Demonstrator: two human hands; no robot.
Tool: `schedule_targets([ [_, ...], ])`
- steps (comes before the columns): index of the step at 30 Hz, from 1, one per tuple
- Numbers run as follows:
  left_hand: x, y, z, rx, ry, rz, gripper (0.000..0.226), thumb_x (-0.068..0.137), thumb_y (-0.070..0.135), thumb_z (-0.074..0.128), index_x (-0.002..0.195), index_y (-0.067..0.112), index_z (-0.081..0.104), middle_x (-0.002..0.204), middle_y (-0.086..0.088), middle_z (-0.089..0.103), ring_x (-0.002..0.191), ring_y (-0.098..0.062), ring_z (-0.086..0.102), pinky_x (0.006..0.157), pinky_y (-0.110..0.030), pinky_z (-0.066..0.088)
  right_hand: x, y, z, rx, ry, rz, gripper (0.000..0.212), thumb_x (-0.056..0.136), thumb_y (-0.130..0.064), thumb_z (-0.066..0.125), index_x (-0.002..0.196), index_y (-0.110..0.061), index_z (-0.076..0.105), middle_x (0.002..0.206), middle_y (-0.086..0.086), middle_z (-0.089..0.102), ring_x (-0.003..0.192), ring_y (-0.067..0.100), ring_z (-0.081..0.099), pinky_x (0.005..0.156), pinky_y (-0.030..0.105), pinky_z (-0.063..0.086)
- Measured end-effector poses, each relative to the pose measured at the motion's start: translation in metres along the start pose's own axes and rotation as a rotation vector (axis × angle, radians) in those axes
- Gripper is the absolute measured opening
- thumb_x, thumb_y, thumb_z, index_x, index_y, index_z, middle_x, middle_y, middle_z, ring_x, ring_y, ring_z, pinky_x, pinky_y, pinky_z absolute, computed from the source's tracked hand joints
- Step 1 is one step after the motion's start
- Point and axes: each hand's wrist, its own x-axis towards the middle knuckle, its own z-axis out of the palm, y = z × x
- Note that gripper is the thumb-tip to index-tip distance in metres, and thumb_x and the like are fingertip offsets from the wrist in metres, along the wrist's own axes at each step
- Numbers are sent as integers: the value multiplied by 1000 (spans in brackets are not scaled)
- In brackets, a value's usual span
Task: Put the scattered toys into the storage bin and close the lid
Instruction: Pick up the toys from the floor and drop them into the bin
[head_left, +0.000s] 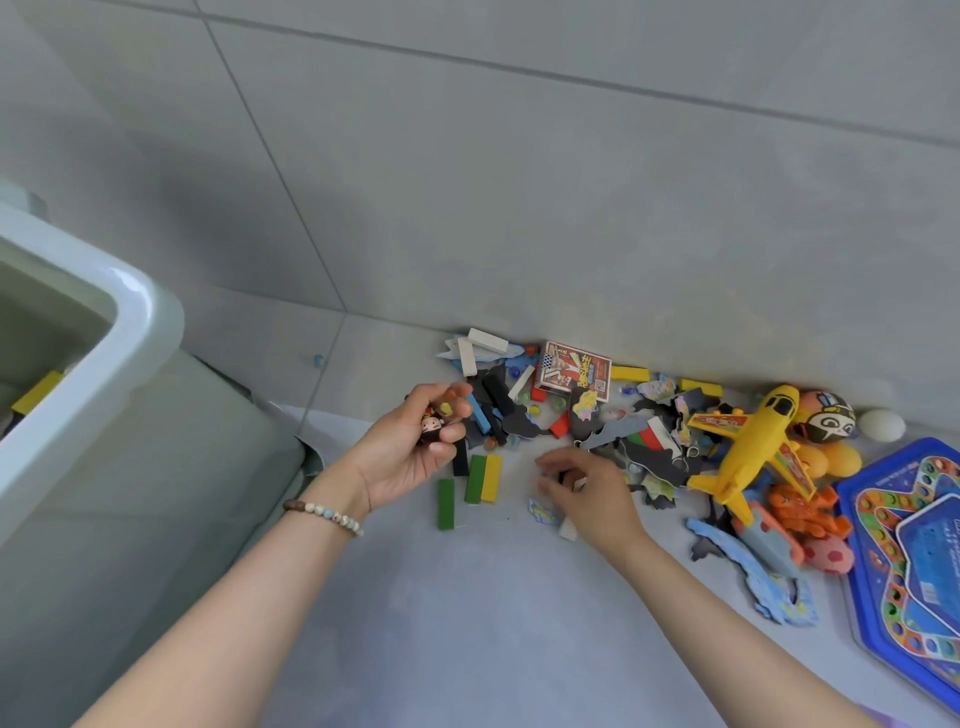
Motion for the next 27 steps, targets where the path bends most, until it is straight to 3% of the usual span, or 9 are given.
schedule_targets([
  [4, -6, -7, -10, -54, 32, 5, 19, 96, 15, 43, 93, 9, 60, 78, -3, 61, 52, -7, 53, 41, -14, 48, 2, -28, -1, 710, -93, 338, 15, 94, -17, 54, 100, -14, 67, 84, 1, 64, 73, 12, 60, 66, 21, 51],
  [6, -8, -12, -17, -75, 45, -15, 19, 94, 20, 48, 88, 9, 61, 78, -4, 61, 56, -9, 58, 44, -17, 52, 6, -34, 0, 894, -155, 415, 17, 96, -16, 50, 100, -8, 65, 82, 4, 63, 75, 16, 61, 64, 23, 52],
  [8, -6, -18, -26, -8, 110, -40, 24, 93, 30, 52, 81, 11, 60, 69, -1, 58, 53, -8, 56, 42, -16, 50, 10, -34, 6, 779, -132, 396, 11, 93, -16, 55, 94, -11, 65, 73, 4, 57, 66, 15, 54, 58, 21, 47],
  [12, -1, -33, -43, 258, 293, -45, 30, 90, 42, 54, 74, 17, 51, 56, 6, 46, 43, -3, 40, 34, -12, 32, 18, -22, 20, 219, 12, 125, 9, 85, -15, 68, 92, -20, 70, 54, -4, 33, 47, 7, 28, 49, 20, 27],
  [15, -1, -43, -52, 381, 353, -31, 33, 92, 43, 52, 72, 17, 51, 54, 7, 43, 44, -5, 34, 37, -13, 27, 24, -19, 27, 26, 37, 20, 16, 83, -15, 70, 97, -23, 69, 55, -6, 34, 49, 6, 30, 52, 20, 27],
  [22, -2, -50, -48, 397, 312, -26, 30, 96, 35, 48, 79, 13, 57, 56, 4, 42, 40, -4, 35, 36, -13, 27, 26, -15, 27, -322, 44, -43, 13, 87, -24, 64, 99, -24, 63, 61, -11, 38, 56, 3, 36, 49, 20, 26],
  [24, -2, -50, -48, 398, 310, -27, 29, 96, 35, 48, 80, 13, 58, 56, 4, 43, 41, -3, 35, 36, -13, 27, 27, -16, 29, -277, 26, -22, 10, 88, -25, 63, 96, -21, 62, 61, -10, 38, 56, 5, 37, 50, 18, 28],
  [25, -3, -50, -48, 399, 311, -25, 29, 96, 35, 47, 81, 13, 58, 57, 5, 43, 41, -3, 35, 36, -13, 27, 25, -18, 31, -134, 34, 29, 8, 89, -24, 62, 93, -18, 61, 60, -8, 39, 55, 7, 36, 50, 17, 29],
  [27, -3, -49, -50, 399, 316, -16, 28, 96, 35, 47, 83, 13, 58, 58, 5, 42, 42, -3, 35, 36, -13, 27, 20, -26, 31, 387, 20, 233, 11, 92, -20, 56, 85, -12, 59, 61, -3, 41, 55, 11, 37, 51, 19, 31],
])
